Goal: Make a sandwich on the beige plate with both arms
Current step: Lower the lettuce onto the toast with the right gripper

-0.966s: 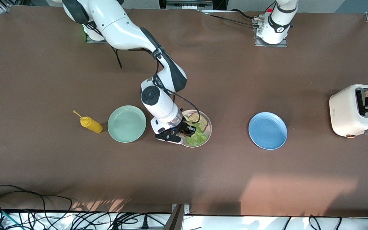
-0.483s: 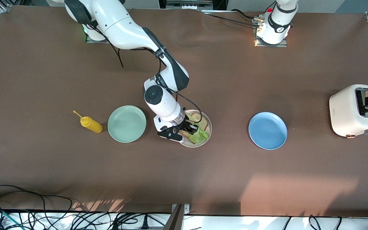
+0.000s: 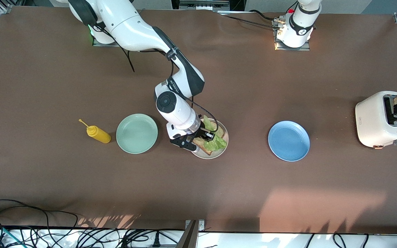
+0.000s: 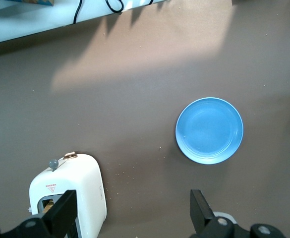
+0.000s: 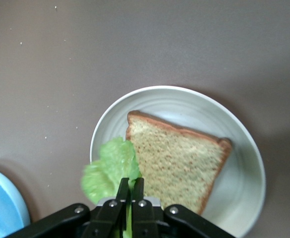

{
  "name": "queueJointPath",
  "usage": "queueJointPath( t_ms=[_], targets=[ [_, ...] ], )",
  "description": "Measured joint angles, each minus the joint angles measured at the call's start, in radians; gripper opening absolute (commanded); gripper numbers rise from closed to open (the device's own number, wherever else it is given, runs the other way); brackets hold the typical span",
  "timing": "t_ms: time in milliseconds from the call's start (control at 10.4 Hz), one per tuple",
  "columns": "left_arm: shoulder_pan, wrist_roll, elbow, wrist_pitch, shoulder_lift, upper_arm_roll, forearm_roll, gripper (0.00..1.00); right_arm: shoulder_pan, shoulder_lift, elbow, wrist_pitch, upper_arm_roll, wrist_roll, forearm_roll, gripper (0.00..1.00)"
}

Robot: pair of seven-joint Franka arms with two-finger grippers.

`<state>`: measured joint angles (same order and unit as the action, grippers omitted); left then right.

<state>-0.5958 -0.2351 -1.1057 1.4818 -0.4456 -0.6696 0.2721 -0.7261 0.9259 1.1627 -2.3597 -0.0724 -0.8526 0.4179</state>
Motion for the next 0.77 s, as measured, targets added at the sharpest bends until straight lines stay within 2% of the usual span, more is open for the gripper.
queueJointPath(
  t_ms=[483, 773],
  targets=[
    [0.000, 0.000, 0.000, -0.001, 0.000, 0.000, 0.000, 1.00, 0.008, -0.004, 0.014, 0.028, 0.007, -0.006, 0.000, 0.00],
    [0.001, 0.000, 0.000, -0.001, 0.000, 0.000, 0.000, 1.00, 0.006, 0.036, 0.018, -0.047, 0.025, -0.008, 0.001, 0.00]
  ],
)
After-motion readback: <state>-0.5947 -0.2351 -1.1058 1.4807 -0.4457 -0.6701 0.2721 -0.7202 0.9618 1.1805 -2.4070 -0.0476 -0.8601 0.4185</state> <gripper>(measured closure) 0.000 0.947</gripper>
